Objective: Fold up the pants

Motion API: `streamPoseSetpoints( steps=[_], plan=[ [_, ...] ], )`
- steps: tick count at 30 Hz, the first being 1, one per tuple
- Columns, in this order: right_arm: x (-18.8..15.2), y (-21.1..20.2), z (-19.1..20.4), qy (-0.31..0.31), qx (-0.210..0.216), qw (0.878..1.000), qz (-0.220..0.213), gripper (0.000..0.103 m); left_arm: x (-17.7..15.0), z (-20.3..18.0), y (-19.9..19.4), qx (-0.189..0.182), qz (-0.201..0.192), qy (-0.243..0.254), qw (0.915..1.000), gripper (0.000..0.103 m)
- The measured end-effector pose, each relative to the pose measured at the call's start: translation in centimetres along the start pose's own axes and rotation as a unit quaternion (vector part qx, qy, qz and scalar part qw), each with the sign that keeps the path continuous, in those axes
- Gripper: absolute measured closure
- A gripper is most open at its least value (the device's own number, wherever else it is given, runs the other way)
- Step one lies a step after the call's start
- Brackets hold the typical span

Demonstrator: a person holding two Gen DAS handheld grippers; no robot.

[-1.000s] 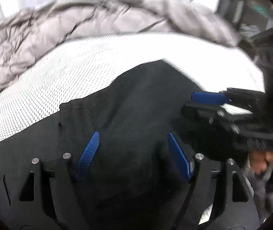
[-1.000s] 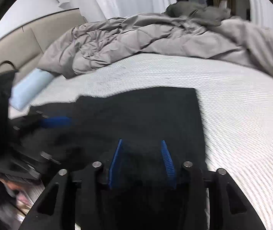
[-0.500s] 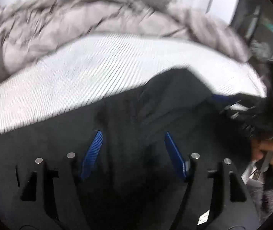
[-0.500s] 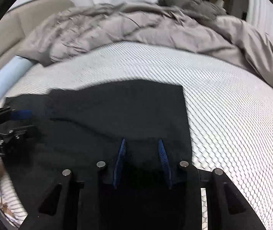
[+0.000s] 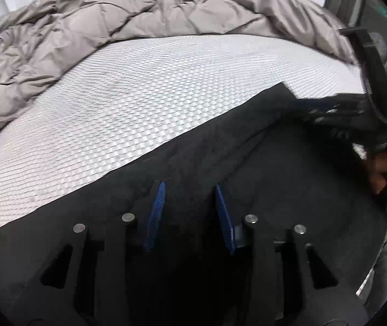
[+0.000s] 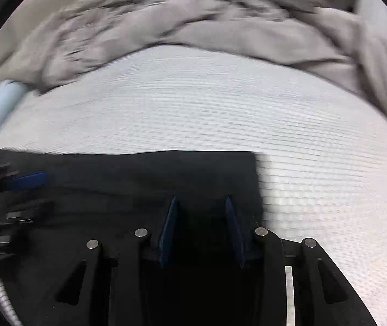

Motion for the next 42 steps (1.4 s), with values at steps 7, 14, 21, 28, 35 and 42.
streamPoseSetpoints(
  steps=[7,14,21,28,35,42],
  plan=[
    [-3.7,-6.4,2.5,-0.011,0.089,0.994,-0.060,0.042,-3.4,-5.4,-6.6,-0.077,-0.044,0.027,0.9957,0.048],
    [-6.5,-3.3,3.9,-0.052,0.030,0.998,-0.025,0.048,-7.6,-5.6,-4.1,-0.054,-0.006,0.016,0.9984,0.048],
    [-10.1,-9.8,-0.1,0.036,0.083,0.993,-0.078,0.047,-10.5,-9.6,-9.5,-0.088,-0.043,0.021,0.9950,0.043],
    [-13.8,-7.8,5.9,-0.059,0.059,0.996,-0.043,0.042,-14.8,-7.6,-7.8,-0.071,-0.025,0.005,0.9972,0.044],
    [-17.2,-11.5,-2.8,0.082,0.041,0.992,-0.092,0.033,-22.6,-1.2,-16.3,-0.025,-0.090,-0.098,0.9908,0.039],
    [-18.1,-10.9,-1.7,0.078,0.129,0.982,-0.113,0.025,-31.9,14.4,-18.8,-0.013,-0.093,-0.405,0.9096,0.023]
  ],
)
Point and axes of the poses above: each gripper's, at about its wrist camera, not at the fingertips, and y roughly the way its jaws point, z to its left, x to its top, the point moved 7 cm from there along y, roughly the way its jaws point, and after that the axes turned 8 degrees about z, right-handed, at the moved point
